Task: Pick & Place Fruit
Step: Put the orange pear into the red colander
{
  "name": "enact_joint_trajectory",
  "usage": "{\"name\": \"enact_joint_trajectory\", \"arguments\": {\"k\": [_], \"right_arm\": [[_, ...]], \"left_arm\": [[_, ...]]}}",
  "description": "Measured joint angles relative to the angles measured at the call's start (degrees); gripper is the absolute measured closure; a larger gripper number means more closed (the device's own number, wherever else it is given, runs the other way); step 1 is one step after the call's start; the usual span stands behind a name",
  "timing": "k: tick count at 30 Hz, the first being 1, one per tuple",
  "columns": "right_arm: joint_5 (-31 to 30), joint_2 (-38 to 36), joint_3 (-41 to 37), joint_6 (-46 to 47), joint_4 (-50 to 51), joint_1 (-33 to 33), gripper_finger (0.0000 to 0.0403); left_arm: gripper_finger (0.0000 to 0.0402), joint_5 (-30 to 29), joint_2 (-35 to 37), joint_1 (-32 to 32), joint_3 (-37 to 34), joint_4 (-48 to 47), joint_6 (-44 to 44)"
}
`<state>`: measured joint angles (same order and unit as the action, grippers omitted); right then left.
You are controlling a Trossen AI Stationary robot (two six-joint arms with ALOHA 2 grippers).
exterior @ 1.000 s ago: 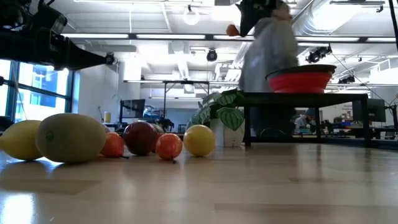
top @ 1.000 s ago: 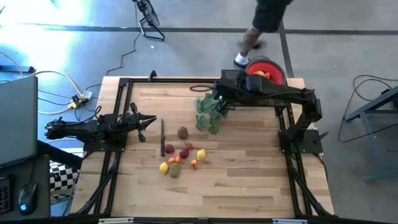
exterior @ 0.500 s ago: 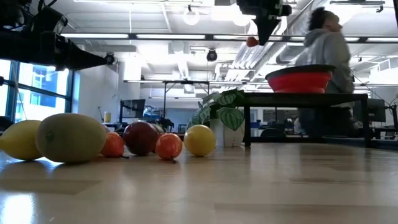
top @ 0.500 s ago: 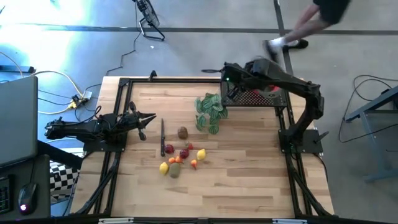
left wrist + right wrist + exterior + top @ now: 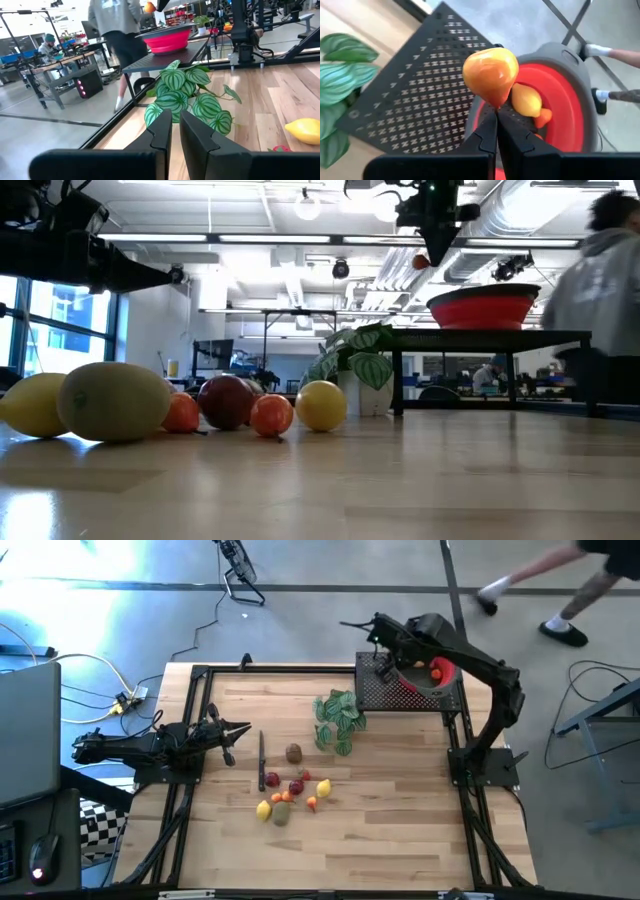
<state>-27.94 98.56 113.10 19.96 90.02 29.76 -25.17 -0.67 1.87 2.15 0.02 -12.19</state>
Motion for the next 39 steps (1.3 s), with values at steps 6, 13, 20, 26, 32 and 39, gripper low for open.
{"name": "enact_joint_trajectory", "arguments": {"k": [6,13,20,26,32,39], "right_arm": [[1.4,0.0,0.0,4.3,0.0,4.5,0.0399],[4.5,0.0,-0.1,7.2,0.0,8.7,0.0399],[10.4,0.0,-2.6,7.5,0.0,12.9,0.0399],[11.5,0.0,-7.3,7.5,0.0,15.4,0.0399],[11.8,0.0,-11.9,7.5,-0.1,16.8,0.0399],[11.9,0.0,-15.3,8.8,-0.5,17.3,0.0399]], "left_arm": [[0.0368,0.0,0.0,0.0,0.0,0.0,0.0],[0.0368,0.0,0.0,0.0,0.0,0.0,0.0],[0.0368,0.0,0.0,0.0,0.0,0.0,0.0],[0.0368,0.0,0.0,0.0,0.0,0.0,0.0],[0.0368,0.0,0.0,0.0,0.0,-0.1,0.0],[0.0368,0.0,0.0,0.0,0.0,-0.1,0.0]]}}
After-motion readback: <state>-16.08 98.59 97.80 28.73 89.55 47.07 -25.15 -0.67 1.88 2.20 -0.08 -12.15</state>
